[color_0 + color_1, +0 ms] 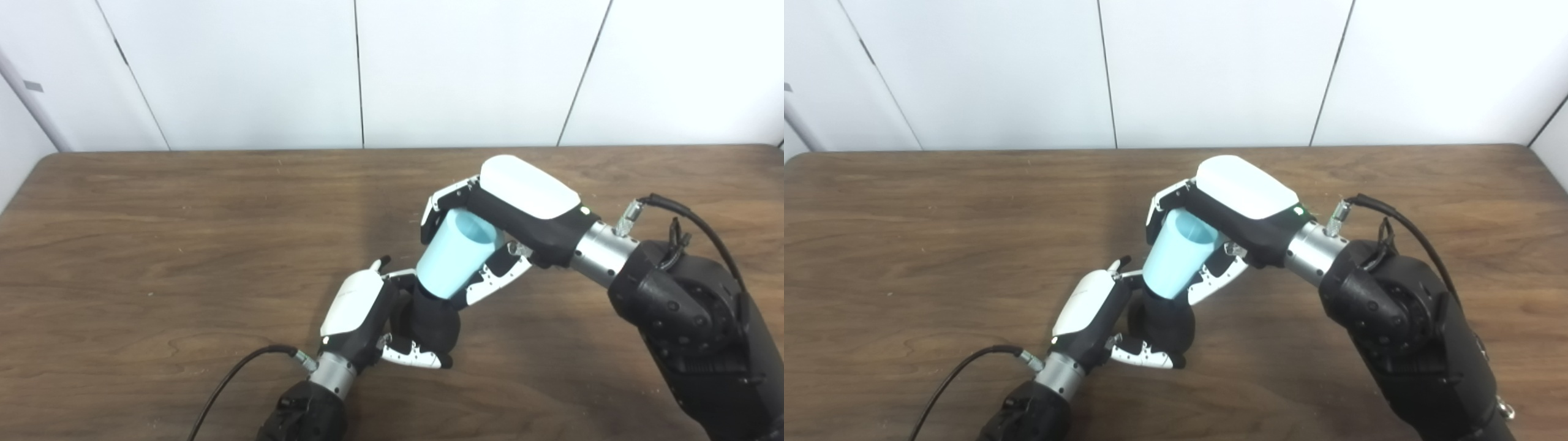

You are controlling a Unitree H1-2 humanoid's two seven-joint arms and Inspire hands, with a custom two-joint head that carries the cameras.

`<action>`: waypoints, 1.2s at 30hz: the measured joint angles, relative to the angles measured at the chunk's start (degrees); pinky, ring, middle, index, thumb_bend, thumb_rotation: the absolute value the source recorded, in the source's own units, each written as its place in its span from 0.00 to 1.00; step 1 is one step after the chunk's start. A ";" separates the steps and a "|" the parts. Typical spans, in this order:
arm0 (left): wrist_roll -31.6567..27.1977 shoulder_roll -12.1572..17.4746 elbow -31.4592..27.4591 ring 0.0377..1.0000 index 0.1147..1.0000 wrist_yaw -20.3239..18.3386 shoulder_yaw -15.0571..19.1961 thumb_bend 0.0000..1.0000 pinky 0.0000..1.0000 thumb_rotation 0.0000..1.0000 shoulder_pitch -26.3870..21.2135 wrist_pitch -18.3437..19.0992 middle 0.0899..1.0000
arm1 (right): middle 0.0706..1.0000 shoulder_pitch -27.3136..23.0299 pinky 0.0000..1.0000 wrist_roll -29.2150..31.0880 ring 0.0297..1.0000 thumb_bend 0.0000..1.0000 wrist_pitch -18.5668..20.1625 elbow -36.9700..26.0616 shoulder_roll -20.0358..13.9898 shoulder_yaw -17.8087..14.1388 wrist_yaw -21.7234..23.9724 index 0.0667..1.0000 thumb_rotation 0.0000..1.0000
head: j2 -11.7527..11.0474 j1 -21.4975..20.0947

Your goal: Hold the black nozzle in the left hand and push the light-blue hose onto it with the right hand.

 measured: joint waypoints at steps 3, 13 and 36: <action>0.00 -0.12 0.15 0.66 0.43 0.00 -0.01 0.52 1.00 0.00 -0.12 0.00 0.43 | 0.47 -0.17 0.31 0.11 0.41 0.50 0.00 0.02 -0.02 -0.01 0.47 0.49 0.00 | 0.09 0.00; -0.05 -0.30 0.31 0.66 0.44 0.00 0.02 0.52 1.00 0.00 -0.23 0.00 0.43 | 0.46 -0.19 0.31 -0.13 0.42 0.50 -0.03 0.53 0.49 0.99 0.83 0.48 0.00 | 0.53 0.09; -0.07 -0.40 0.37 0.65 0.44 0.24 0.03 0.52 1.00 0.00 -0.25 0.39 0.42 | 0.47 -0.68 0.31 -0.03 0.41 0.50 -3.34 4.18 1.84 3.03 -0.26 0.49 0.00 | 0.70 -0.09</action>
